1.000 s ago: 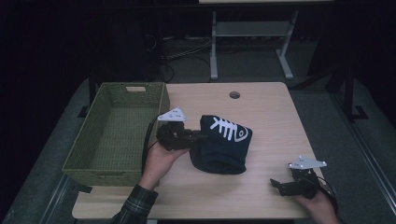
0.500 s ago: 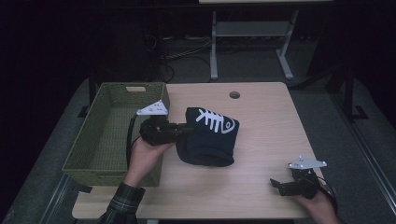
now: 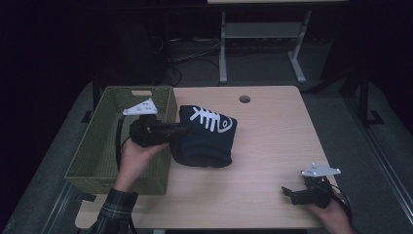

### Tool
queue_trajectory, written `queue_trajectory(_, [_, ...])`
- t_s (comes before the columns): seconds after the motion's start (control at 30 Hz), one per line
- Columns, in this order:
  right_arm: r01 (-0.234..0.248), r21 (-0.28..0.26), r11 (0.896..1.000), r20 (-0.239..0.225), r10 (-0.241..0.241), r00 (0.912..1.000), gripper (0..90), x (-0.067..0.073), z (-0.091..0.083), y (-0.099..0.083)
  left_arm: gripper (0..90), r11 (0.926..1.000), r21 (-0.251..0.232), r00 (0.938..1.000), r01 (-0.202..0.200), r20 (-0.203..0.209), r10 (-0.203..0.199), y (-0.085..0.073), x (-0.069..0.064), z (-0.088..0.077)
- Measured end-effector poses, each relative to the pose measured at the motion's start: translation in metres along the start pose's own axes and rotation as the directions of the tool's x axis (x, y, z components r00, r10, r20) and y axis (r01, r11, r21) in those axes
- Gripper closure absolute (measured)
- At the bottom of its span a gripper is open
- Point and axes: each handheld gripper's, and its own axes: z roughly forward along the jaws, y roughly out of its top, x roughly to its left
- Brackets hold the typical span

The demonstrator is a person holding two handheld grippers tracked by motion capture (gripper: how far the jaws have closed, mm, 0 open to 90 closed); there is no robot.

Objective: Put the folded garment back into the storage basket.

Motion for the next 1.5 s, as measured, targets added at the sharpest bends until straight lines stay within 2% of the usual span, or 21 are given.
queue_trajectory(0.33, [0.0, -0.001, 1.0, 0.002, 0.0, 1.0, 2.8, 0.0, 0.0, 0.0, 73.8, 0.9998, -0.017, 0.999, -0.008, -0.044, 0.007, 0.007, 0.007, -0.024])
queue_trajectory(0.5, [0.0, -0.001, 1.0, 0.002, 0.0, 1.0, 2.8, 0.0, 0.0, 0.0, 73.8, 0.9997, -0.022, 0.9986, -0.008, -0.053, 0.007, 0.01, 0.011, -0.033])
queue_trajectory(0.7, [-0.001, -0.001, 1.0, 0.002, 0.001, 1.0, 2.8, 0.0, 0.0, 0.0, 73.8, 0.9996, -0.025, 0.9964, -0.015, -0.084, 0.013, 0.014, 0.016, -0.052])
queue_trajectory(0.93, [-0.002, 0.0, 1.0, 0.002, 0.002, 1.0, 2.8, 0.0, 0.0, 0.0, 73.9, 0.9985, -0.053, 0.9943, -0.011, -0.107, 0.005, 0.017, 0.021, -0.068])
queue_trajectory(1.23, [-0.002, 0.0, 1.0, 0.002, 0.002, 1.0, 2.9, 0.0, 0.0, 0.0, 73.9, 0.9973, -0.067, 0.9878, -0.029, -0.155, 0.018, 0.025, 0.024, -0.098])
queue_trajectory(1.43, [-0.002, 0.0, 1.0, 0.002, 0.002, 1.0, 2.9, 0.0, 0.0, 0.0, 73.9, 0.9968, -0.077, 0.985, -0.023, -0.172, 0.01, 0.023, 0.027, -0.11])
queue_trajectory(1.5, [-0.003, -0.001, 1.0, 0.003, 0.003, 1.0, 2.9, 0.0, 0.0, 0.0, 73.9, 0.996, -0.088, 0.983, -0.016, -0.184, 0.0, 0.021, 0.03, -0.118])
